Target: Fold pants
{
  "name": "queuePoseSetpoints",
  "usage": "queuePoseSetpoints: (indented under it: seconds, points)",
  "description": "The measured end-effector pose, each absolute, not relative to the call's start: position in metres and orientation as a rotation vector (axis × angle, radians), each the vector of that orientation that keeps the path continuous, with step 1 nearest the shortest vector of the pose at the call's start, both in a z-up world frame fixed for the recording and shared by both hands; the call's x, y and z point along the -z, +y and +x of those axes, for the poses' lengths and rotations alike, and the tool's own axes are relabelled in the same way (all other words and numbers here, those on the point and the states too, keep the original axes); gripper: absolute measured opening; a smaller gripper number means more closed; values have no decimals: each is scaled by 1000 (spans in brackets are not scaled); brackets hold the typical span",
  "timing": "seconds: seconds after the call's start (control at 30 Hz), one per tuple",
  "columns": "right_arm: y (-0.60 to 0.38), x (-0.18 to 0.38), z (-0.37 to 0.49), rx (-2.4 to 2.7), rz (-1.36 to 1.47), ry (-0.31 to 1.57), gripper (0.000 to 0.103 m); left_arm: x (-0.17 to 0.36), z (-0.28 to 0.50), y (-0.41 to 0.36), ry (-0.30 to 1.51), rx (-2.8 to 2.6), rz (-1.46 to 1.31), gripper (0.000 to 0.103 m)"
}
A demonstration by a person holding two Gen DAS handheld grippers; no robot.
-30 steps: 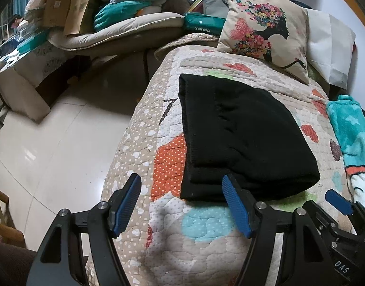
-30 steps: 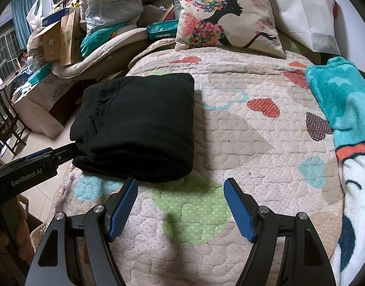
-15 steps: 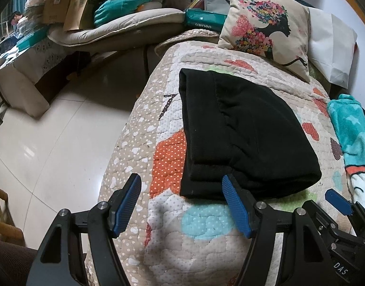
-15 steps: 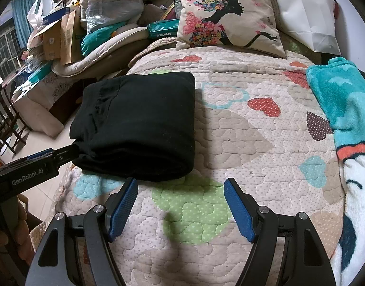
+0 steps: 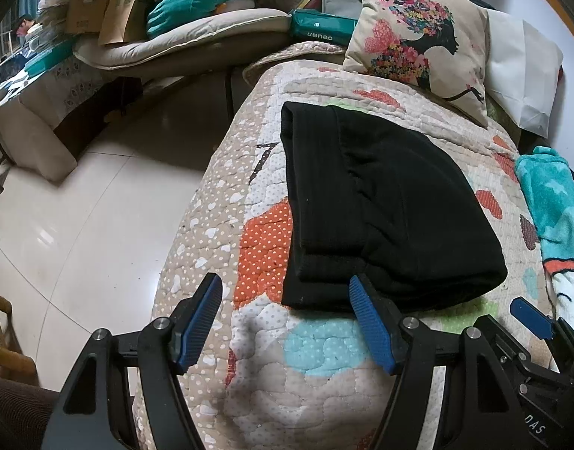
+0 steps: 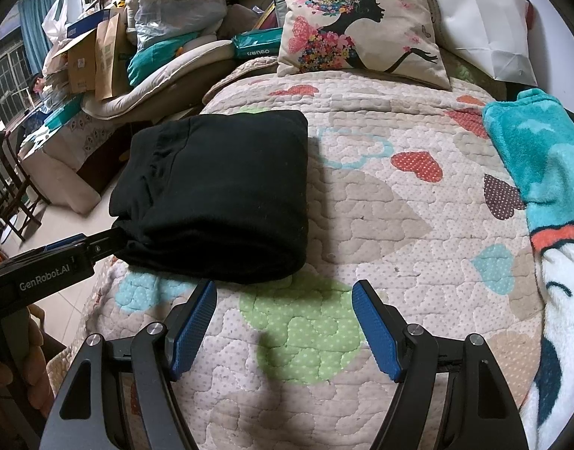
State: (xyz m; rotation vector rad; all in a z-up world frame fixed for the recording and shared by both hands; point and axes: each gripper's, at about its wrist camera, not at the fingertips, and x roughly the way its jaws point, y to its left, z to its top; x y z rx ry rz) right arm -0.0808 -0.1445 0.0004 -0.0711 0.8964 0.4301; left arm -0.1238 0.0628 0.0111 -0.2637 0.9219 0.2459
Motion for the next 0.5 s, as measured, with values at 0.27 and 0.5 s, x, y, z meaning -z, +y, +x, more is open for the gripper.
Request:
queuePoseSetpoints:
  seconds: [0.27,0.5]
  points:
    - [-144,0,-81,-431,-73,899,79,-8,-124,63,926,-242,-264,70]
    - [-143,1,-81,-431,-74,901,80,-7,-125,63,932,-240,-266,70]
